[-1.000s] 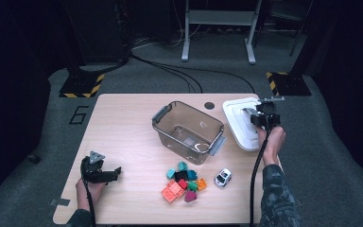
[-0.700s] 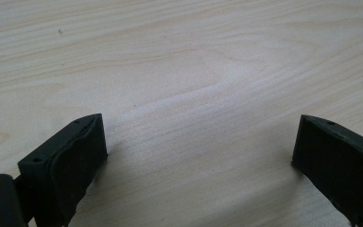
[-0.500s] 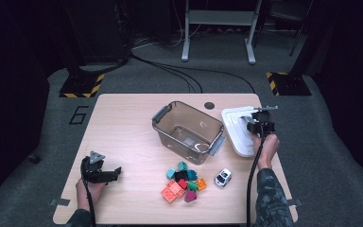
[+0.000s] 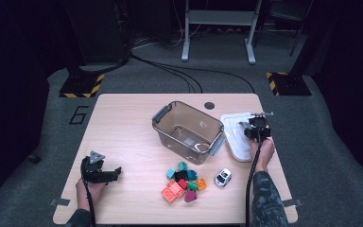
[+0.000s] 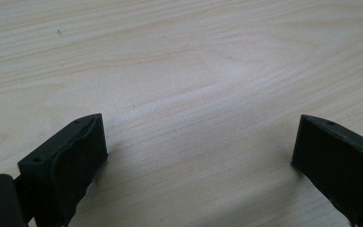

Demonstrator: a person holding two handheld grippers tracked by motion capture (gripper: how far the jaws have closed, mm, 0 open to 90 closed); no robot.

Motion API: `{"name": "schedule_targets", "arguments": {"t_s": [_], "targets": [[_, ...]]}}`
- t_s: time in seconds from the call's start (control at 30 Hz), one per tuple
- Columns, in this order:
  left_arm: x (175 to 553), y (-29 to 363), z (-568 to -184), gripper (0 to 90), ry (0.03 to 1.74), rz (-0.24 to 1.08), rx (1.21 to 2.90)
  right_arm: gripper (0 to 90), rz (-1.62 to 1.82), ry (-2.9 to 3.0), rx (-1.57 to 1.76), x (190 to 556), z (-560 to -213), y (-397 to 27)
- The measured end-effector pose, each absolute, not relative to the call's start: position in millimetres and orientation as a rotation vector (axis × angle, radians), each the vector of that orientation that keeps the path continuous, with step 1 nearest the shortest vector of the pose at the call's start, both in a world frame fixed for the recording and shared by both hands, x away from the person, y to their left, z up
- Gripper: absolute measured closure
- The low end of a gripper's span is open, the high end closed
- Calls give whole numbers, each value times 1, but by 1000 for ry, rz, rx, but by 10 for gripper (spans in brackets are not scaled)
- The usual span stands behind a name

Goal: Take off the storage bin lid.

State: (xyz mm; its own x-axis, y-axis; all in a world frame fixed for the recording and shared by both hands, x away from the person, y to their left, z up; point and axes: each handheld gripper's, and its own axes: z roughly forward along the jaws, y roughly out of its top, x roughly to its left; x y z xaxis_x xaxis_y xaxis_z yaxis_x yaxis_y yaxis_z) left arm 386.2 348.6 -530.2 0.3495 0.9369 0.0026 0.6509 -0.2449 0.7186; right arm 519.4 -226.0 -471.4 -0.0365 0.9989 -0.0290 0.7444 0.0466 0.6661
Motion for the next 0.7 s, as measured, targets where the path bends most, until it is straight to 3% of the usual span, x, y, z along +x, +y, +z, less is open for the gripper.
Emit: {"name": "schedule_targets", "arguments": {"t_s": [0.33, 0.7], "targets": [[386, 349, -530, 36, 1378, 587, 1990, 657, 654, 1868, 1765, 521, -483, -225], [386, 348, -531, 36, 1377, 589, 1982, 376, 741, 1895, 1733, 507, -469, -229]]}}
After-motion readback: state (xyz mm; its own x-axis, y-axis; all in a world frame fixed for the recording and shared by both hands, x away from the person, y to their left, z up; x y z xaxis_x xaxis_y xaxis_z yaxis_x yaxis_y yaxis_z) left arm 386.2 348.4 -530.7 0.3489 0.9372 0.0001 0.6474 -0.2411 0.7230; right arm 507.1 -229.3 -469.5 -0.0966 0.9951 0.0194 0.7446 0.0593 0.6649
